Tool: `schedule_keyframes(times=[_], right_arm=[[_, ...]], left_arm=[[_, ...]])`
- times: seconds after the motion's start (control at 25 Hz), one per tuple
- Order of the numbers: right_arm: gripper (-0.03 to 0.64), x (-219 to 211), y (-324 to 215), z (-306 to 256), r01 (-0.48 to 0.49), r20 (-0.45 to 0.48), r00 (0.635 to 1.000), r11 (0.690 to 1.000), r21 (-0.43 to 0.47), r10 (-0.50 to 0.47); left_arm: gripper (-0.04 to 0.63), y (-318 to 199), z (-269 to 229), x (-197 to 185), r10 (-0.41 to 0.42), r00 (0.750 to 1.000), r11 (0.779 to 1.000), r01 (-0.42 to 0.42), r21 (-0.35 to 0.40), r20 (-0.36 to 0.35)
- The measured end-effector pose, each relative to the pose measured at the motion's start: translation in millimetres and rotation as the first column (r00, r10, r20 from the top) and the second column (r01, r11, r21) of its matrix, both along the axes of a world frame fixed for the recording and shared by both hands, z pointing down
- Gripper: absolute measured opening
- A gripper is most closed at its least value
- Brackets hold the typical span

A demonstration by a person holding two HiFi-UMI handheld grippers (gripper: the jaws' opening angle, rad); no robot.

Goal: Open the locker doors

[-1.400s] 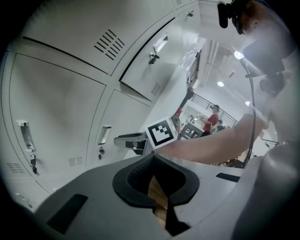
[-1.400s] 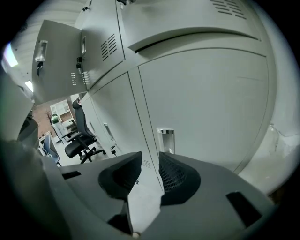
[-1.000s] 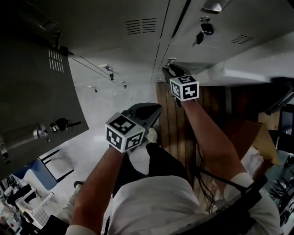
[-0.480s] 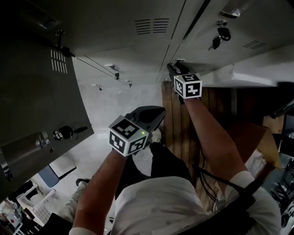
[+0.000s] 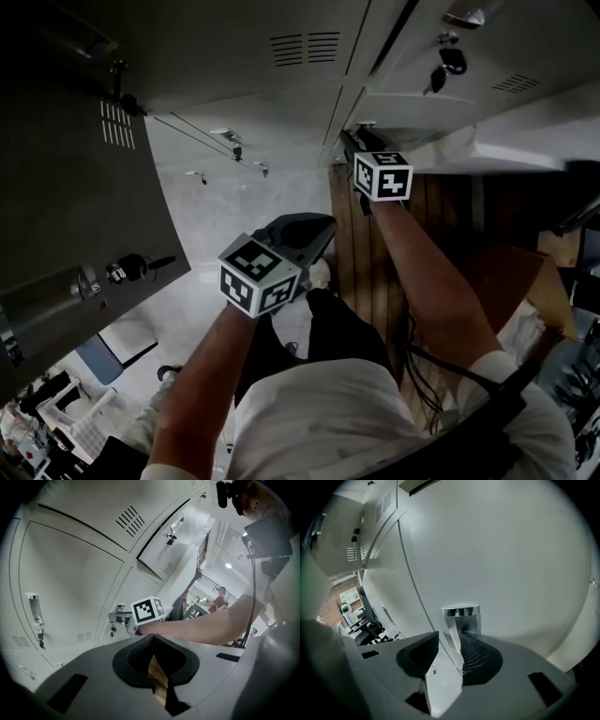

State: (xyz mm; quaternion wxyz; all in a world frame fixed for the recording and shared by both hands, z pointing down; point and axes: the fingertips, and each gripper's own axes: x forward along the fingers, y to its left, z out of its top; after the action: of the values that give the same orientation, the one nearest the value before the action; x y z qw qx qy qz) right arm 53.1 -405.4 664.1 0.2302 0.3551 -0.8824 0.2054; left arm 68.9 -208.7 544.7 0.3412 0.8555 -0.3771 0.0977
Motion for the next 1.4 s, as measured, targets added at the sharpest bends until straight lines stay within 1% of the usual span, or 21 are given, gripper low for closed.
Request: schedule_keyframes(times=[0.36,0.52,0.72,1.04,1.4], right_arm=[[0.118,17.4,24.7,1.0,-0.061,-0.001,0.998,0.998,-0.006,0.061],[0.114,25.3,34.6,1.5,-0.068,-0.022,0.997,0.998,0.013,0.068],[0.110,37.7,52.5,1.8,-0.046,-0.044,0.998,0.998,0.041,0.048],[0.112,69.9,82.9,3.9,-0.056,-0.036,0.998,0.998,0.025,0.056],[0.109,110.1,110.3,5.4,-0.091,-0.058,0.994,0.995,0.035,0.093]], left_arm=[[0.011,10.0,-2.4,8.7,0.018,1.000,1.000,-0.018,0.000,-0.003],[0.011,14.4,-3.3,15.7,0.034,0.999,0.999,-0.034,-0.003,-0.003],[0.011,18.2,-5.0,24.1,0.057,0.998,0.998,-0.057,-0.002,0.005],[0.011,22.0,-12.3,42.9,0.109,0.994,0.994,-0.109,0.007,0.022],[0.011,24.5,-19.6,65.0,0.177,0.984,0.984,-0.178,0.016,0.034]])
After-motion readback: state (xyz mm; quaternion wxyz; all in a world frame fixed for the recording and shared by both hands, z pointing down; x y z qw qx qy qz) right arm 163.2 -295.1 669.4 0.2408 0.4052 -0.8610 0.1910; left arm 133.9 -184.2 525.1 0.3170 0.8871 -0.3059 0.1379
